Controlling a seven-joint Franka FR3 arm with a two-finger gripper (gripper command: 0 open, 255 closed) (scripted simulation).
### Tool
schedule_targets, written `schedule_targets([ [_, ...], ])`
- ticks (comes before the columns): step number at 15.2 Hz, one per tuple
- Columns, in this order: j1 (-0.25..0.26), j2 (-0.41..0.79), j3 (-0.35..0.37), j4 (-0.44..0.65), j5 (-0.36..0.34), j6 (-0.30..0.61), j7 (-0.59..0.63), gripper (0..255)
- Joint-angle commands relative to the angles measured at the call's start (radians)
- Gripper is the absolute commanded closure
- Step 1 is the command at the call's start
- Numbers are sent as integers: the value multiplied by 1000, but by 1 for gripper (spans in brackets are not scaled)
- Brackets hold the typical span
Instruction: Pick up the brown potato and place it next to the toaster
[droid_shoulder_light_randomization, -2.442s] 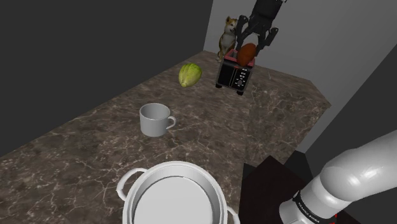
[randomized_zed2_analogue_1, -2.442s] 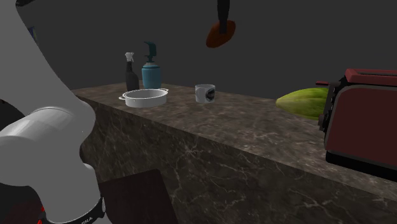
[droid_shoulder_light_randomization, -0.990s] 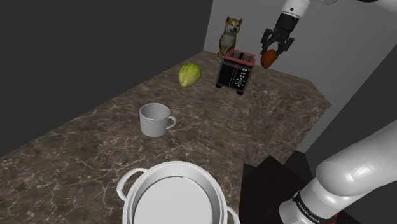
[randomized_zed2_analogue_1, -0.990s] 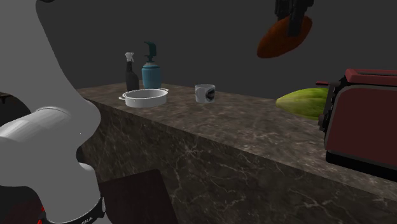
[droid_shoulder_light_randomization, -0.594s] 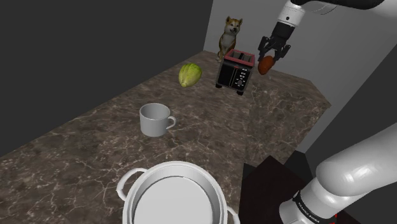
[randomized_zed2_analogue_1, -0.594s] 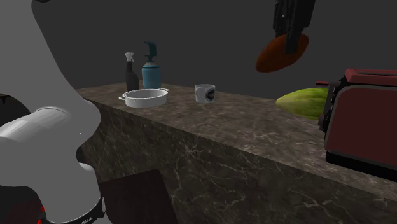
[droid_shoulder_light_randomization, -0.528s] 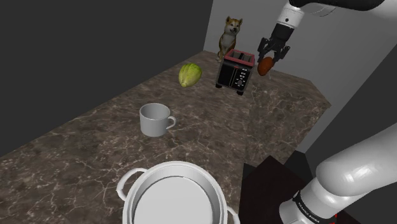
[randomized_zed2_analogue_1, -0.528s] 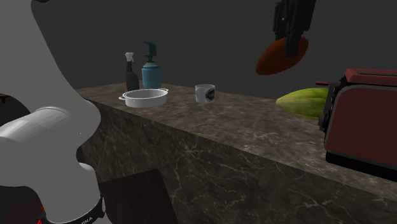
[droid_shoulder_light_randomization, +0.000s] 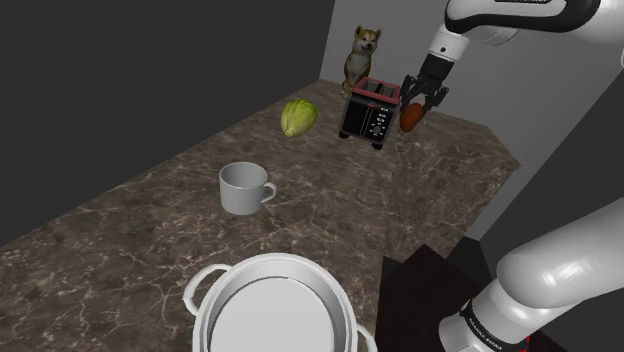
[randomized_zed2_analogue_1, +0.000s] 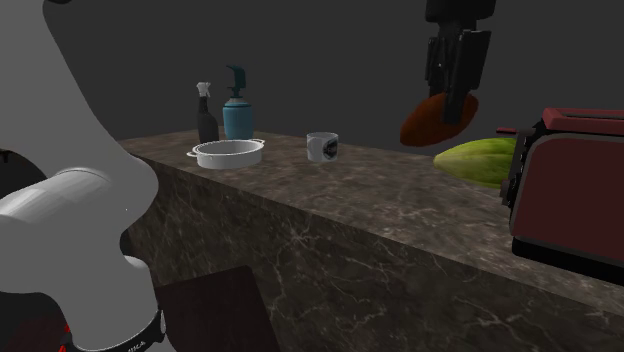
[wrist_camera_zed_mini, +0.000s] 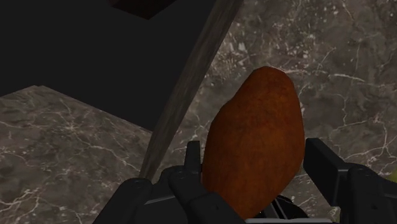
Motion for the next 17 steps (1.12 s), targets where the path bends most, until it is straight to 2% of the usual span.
schedule_targets([
  [1,0,-7,0,-34,0,27,-2,255],
  [17,1,-12,3,-254,6,242,-19,255],
])
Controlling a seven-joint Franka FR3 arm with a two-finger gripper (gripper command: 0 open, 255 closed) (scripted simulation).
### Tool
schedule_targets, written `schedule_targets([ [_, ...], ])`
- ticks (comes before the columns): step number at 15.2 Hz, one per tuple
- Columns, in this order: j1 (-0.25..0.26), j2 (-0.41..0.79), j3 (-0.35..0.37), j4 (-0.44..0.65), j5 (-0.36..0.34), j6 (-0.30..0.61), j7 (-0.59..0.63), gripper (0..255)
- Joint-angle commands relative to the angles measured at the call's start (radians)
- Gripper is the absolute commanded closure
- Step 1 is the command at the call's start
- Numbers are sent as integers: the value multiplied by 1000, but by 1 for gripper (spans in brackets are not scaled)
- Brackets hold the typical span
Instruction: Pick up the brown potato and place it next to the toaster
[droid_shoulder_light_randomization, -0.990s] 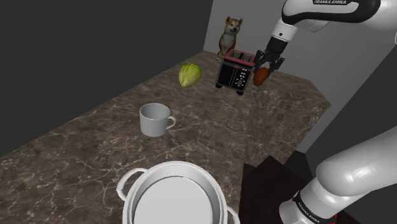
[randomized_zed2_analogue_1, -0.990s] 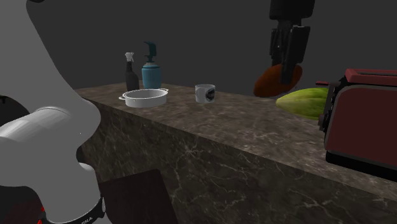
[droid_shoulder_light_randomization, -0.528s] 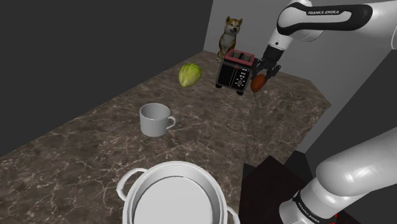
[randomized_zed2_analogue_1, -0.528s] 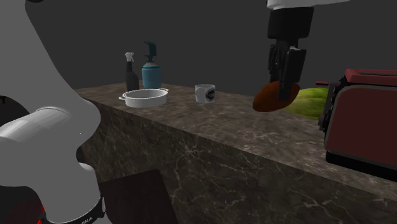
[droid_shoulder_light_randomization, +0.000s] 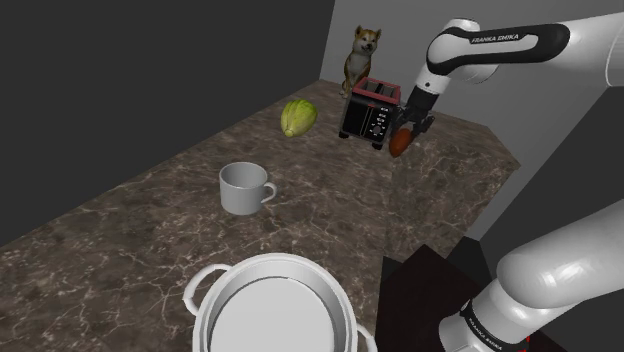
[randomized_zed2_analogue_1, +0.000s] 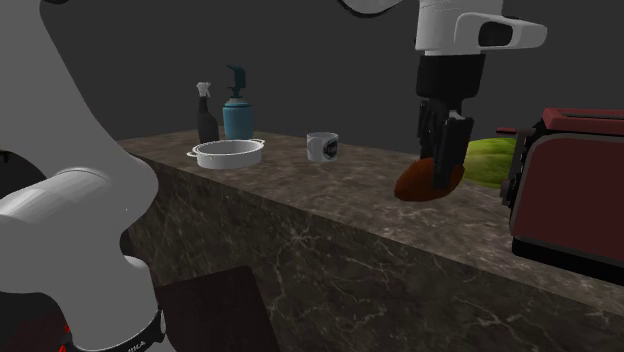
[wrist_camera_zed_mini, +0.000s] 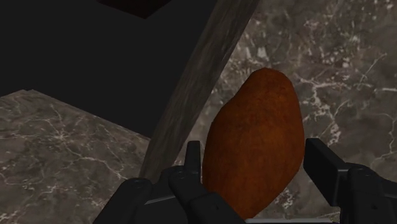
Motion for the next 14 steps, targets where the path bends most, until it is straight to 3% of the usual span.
schedule_targets([
  [1,0,4,0,-25,1,29,-3,255],
  [14,2,41,2,-156,9,197,-17,255],
])
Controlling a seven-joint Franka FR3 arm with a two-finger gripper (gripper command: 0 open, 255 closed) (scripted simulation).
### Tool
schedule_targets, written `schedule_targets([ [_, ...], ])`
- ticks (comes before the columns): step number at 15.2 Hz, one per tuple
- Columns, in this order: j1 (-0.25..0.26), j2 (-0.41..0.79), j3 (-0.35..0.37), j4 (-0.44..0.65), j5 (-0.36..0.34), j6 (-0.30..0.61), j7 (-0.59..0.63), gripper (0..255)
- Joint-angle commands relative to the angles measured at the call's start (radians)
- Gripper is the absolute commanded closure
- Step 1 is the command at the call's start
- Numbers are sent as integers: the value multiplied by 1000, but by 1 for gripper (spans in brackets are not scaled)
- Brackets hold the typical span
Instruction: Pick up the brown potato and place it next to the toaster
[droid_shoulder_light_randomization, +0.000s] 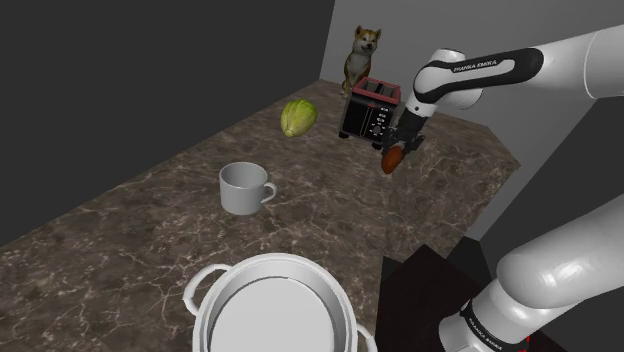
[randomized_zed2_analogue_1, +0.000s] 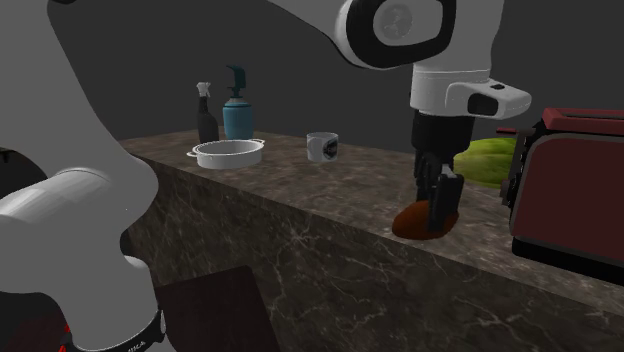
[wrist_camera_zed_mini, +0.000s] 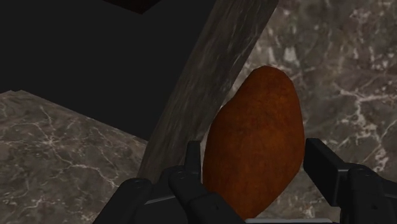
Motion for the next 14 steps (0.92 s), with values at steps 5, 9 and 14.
schedule_targets([
  [5,0,5,0,-11,0,4,-1,255],
  [9,0,2,0,-14,0,4,-2,0],
  [14,-2,-7,-1,11,-2,-30,0,0],
])
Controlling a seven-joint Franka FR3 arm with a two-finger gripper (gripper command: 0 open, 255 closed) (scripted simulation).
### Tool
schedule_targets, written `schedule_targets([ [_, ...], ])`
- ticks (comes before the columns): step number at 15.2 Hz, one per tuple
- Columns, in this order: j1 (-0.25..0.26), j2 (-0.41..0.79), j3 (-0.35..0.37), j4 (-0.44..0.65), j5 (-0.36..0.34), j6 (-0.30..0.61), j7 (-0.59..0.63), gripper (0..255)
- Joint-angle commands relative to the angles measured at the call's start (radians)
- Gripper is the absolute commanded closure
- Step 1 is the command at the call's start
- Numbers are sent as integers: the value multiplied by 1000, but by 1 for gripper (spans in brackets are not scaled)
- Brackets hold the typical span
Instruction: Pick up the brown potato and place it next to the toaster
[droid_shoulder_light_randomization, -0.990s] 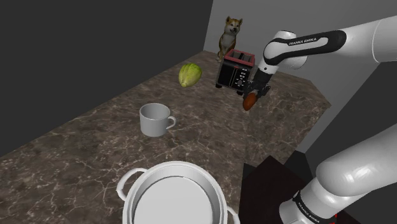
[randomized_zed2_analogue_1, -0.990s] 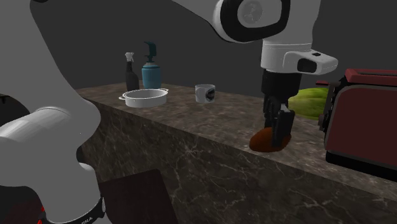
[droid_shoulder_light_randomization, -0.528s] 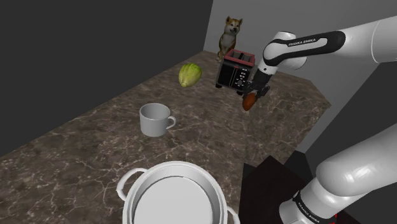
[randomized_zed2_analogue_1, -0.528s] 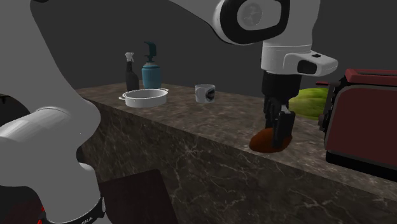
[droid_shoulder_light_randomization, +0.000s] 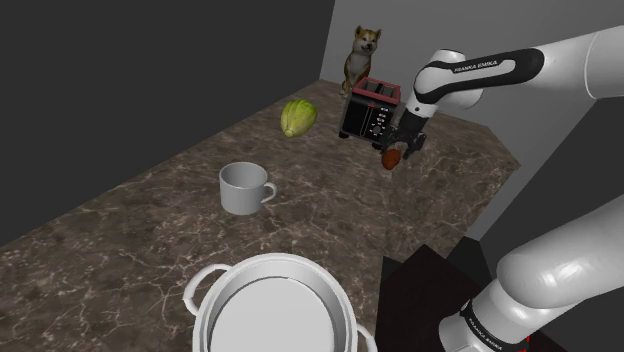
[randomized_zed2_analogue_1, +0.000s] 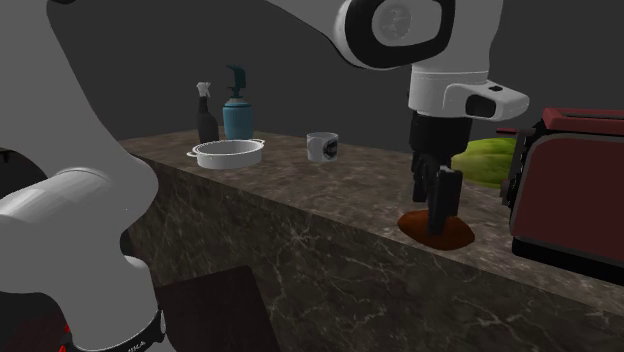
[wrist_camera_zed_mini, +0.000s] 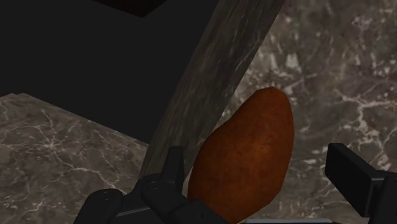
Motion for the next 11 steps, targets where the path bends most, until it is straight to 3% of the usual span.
schedule_targets([
  [1,-2,-13,-3,40,-3,-54,1,0],
  [3,-5,-28,-6,86,-6,-115,2,0],
  [11,-5,-28,-6,85,-6,-114,2,0],
])
